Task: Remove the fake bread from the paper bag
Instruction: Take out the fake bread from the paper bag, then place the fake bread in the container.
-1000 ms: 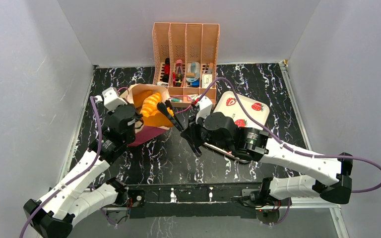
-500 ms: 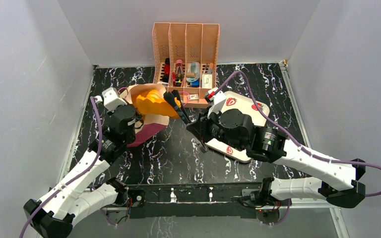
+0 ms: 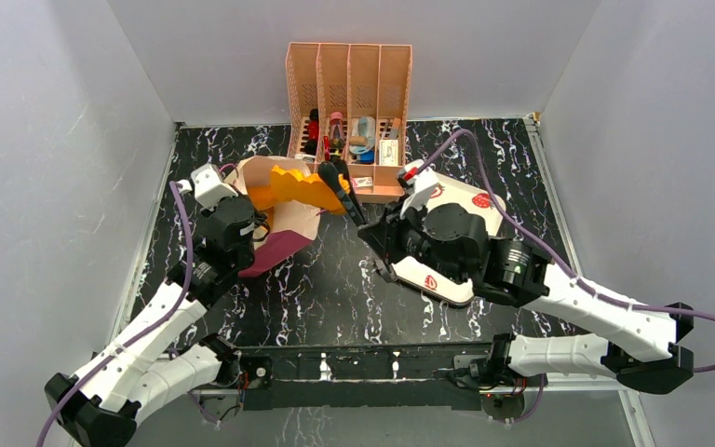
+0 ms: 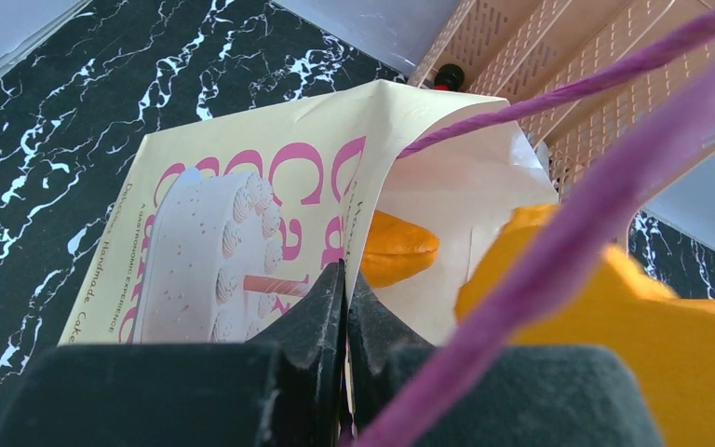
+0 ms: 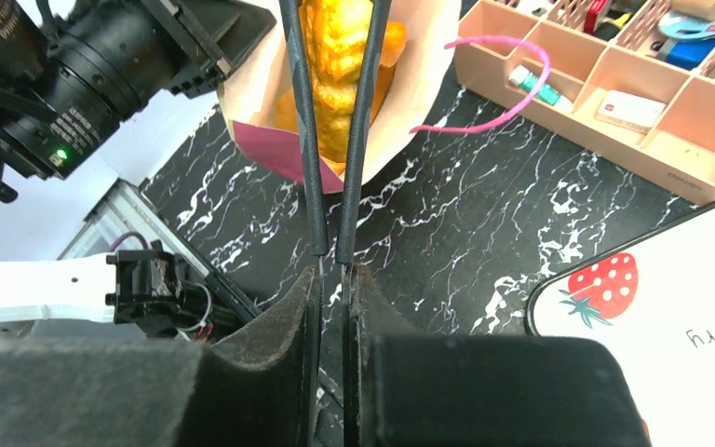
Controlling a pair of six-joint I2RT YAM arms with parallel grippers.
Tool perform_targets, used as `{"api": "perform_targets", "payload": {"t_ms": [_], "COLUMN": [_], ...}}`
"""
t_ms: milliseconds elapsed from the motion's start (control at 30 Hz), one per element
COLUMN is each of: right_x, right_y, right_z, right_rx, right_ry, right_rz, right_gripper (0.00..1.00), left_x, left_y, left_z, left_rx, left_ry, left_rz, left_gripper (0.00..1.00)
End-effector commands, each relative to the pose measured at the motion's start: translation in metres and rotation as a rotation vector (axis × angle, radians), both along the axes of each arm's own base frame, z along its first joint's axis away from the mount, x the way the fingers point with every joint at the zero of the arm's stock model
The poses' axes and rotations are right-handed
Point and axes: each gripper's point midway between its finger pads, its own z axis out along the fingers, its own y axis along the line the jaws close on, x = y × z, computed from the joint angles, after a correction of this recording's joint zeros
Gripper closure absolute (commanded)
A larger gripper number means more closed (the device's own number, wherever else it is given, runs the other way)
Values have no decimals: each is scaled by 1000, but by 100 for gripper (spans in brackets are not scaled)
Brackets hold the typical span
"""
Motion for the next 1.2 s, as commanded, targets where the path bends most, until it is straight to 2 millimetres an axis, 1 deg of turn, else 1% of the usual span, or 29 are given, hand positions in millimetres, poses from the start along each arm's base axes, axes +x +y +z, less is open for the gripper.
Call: {"api": "perform_targets", "payload": {"t_ms": [0,233,333,400,433,567,700,800,867,967,1167], "right_x": [7,23,31,37,39,48,50,48,45,44,47], "right_y": [-23,-57,-78,-94,-99,-125,-150,-172,-186,-192,-190], "right_z": [58,74,76,74,72,57,43,27,11,-9,-50], "right_rx": [159,189,196,200,201,161,138,144,122,105,67], "right_ry": [-91,-144,-164,-173,-175,-172,-165,-150,-135,-114,-71], "right_rz": [-88,-256,-361,-450,-478,-635,-752,-849,-904,-950,-1002], "right_gripper": [100,100,100,100,100,100,100,100,100,100,100], "left_x": [2,1,1,0,0,-6,-10,-9,-9,-7,-1], "left_y": [7,6,4,3,3,2,-1,-4,-7,-11,-21], "left_z": [14,5,5,6,6,6,3,5,7,3,-7], "left_rx": [-7,-4,-5,-10,-14,-52,-81,-83,-88,-111,-140], "left_ry": [-40,-26,-24,-24,-25,-36,-32,-27,-26,-18,-4], "left_rz": [37,27,15,6,2,-11,-36,-48,-59,-69,-86], "left_gripper": [100,100,100,100,100,100,100,100,100,100,100]}}
